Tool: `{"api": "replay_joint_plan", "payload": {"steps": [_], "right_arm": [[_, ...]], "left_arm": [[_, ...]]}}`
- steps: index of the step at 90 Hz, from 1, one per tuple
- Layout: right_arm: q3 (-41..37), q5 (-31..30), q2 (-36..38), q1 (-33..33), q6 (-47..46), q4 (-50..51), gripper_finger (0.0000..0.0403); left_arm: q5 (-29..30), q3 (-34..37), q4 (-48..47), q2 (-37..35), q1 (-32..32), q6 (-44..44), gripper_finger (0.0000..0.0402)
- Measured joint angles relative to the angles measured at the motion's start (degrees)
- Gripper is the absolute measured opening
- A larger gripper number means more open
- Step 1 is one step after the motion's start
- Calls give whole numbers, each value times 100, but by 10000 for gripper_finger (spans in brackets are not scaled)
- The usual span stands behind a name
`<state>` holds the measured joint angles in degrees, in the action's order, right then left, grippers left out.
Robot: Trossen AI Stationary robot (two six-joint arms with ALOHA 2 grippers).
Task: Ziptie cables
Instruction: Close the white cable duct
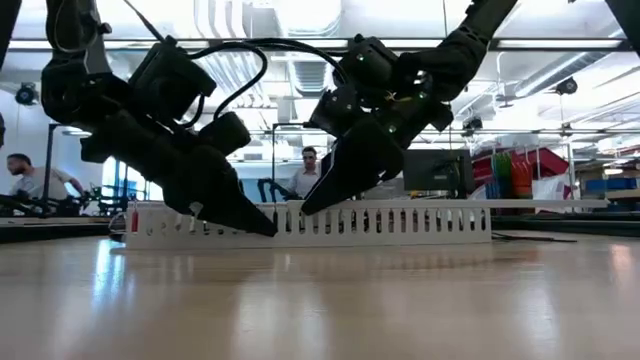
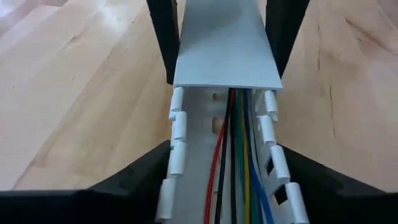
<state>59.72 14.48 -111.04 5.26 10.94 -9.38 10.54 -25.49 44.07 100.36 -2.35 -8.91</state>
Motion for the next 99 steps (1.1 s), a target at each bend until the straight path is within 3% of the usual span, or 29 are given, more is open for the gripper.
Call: {"api": "replay_joint_plan", "payload": {"steps": [16, 36, 73, 99], "right_arm": [[-7, 22, -14, -7, -84, -65, 241], [-6, -55, -20, -7, -262, -81, 225], [70, -83, 227, 0, 11, 394, 271], [70, -196, 197, 2, -170, 269, 225]], "left_arm": [[-43, -114, -70, 15, 2, 66, 260], [106, -244, -364, 25, 13, 63, 299], [245, -235, -373, 20, 24, 47, 293], [239, -223, -408, 13, 24, 44, 274]]}}
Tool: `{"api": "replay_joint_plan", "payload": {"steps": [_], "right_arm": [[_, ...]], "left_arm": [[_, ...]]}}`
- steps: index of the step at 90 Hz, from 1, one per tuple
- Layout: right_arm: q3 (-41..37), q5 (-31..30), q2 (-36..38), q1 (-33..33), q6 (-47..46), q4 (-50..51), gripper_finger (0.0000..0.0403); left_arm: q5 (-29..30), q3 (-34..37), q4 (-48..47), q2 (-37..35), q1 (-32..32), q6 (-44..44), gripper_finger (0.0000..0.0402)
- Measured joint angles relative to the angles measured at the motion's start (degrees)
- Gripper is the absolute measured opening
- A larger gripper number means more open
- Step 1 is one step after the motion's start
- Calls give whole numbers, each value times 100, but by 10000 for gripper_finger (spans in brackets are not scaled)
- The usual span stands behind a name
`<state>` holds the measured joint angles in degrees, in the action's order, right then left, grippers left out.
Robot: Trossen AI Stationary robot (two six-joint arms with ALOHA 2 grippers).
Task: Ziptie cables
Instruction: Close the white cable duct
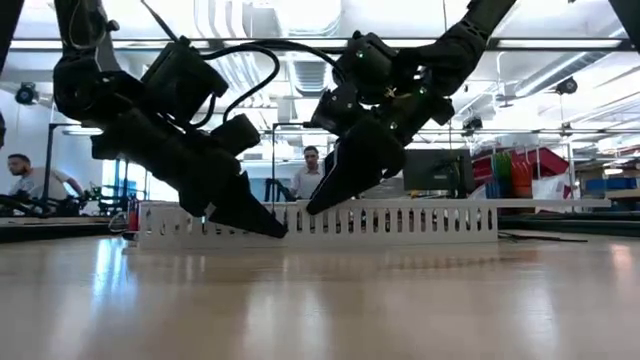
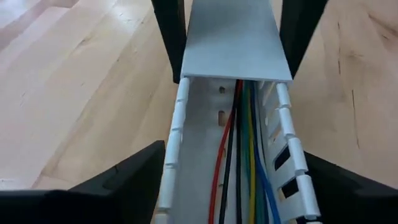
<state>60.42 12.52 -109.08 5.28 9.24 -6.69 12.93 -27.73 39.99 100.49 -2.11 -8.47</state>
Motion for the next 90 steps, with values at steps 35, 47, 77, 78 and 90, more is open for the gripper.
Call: {"api": "replay_joint_plan", "payload": {"steps": [35, 47, 77, 78, 90], "right_arm": [[-3, -53, -132, -15, -191, -264, 233], [17, -264, -144, -30, -319, -186, 225], [20, -425, 51, -5, -179, 40, 275], [20, -425, 56, -2, -174, 35, 277], [20, -413, 76, -4, -67, 40, 278]], "left_arm": [[2, -41, -79, -2, -2, -9, 272], [-34, -26, -54, -2, -2, -9, 270], [-53, -11, -37, -2, 5, -3, 269], [-51, -11, -42, -2, 6, -6, 269], [-65, -10, -57, -2, 4, -9, 269]]}}
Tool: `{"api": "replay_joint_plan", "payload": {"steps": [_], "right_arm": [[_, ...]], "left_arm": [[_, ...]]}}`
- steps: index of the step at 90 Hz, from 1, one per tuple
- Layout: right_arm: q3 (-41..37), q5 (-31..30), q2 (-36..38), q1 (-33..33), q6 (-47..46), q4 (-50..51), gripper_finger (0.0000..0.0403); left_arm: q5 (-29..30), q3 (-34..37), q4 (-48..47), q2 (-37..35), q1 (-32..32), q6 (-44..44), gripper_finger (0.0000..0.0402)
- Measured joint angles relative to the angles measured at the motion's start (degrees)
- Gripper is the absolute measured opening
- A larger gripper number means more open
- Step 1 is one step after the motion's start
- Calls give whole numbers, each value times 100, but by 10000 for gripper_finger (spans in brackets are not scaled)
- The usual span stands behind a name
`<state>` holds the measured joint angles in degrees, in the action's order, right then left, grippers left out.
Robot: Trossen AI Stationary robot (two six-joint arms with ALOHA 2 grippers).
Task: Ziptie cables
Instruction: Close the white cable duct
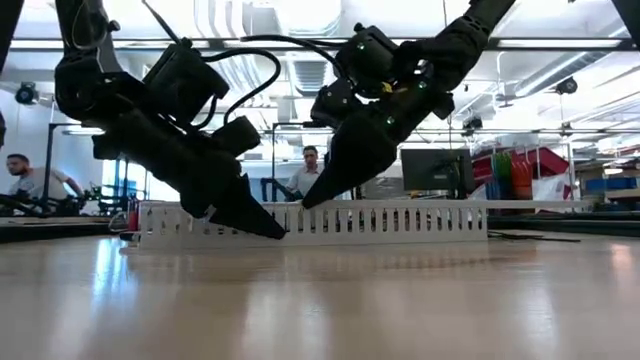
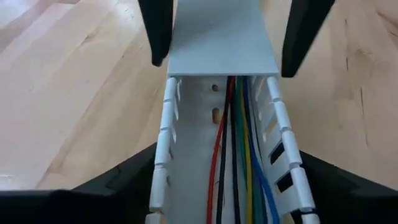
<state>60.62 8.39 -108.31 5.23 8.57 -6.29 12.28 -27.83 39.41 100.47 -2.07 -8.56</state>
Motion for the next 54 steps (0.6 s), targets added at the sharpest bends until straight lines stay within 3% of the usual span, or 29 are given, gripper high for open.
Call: {"api": "replay_joint_plan", "payload": {"steps": [35, 54], "right_arm": [[1, 57, -87, -11, 278, -59, 222], [2, -151, -102, -22, 226, -46, 239]], "left_arm": [[-82, 19, -24, -7, -2, 4, 269], [-84, 23, 12, -4, -4, 0, 269]]}}
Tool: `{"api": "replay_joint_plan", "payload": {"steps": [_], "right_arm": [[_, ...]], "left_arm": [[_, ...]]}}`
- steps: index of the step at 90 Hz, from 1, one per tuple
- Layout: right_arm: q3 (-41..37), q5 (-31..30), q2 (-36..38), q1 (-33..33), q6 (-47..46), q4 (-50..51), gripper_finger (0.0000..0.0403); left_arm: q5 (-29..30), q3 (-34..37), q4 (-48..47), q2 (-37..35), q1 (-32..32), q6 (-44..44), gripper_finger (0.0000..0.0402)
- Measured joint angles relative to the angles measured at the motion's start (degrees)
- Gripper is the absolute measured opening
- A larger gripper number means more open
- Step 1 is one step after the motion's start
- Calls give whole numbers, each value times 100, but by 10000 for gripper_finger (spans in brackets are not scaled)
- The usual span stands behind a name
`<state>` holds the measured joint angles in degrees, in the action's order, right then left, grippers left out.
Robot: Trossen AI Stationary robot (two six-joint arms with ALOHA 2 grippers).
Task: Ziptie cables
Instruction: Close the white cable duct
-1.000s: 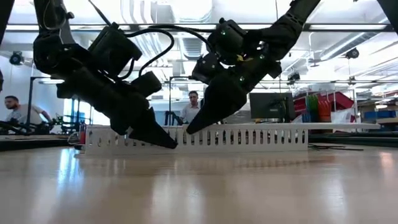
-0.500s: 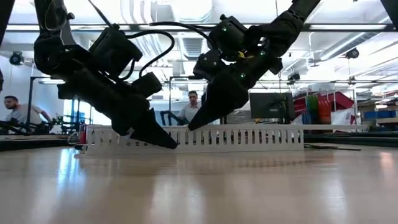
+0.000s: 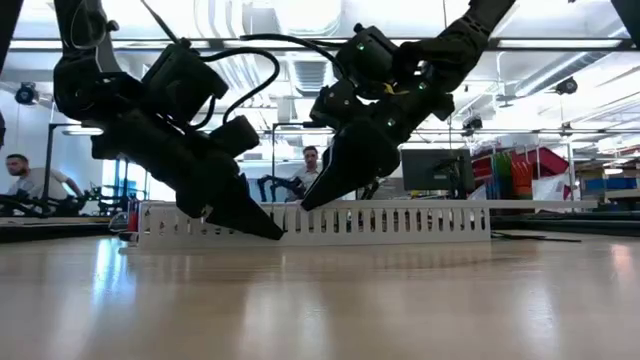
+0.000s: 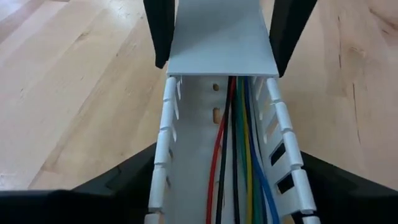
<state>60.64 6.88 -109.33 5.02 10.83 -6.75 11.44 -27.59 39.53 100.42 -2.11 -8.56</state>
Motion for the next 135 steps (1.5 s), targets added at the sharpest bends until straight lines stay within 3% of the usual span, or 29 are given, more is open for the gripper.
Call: {"api": "replay_joint_plan", "payload": {"steps": [13, 29, 53, 96, 135], "right_arm": [[-1, -59, 12, 4, 7, 38, 250], [-2, -50, -10, 7, 88, 47, 218], [-4, -49, -9, 9, 80, 60, 220], [-4, -77, -21, 11, 53, 16, 221], [-15, -53, -21, 13, -9, -58, 218]], "left_arm": [[2, -2, 28, 2, 0, -4, 269], [0, 7, 144, 11, 0, 26, 266], [-2, 10, 347, 23, 0, 251, 248], [158, -42, 605, 49, 17, 380, 267], [75, -42, 612, 52, 17, 492, 228]]}}
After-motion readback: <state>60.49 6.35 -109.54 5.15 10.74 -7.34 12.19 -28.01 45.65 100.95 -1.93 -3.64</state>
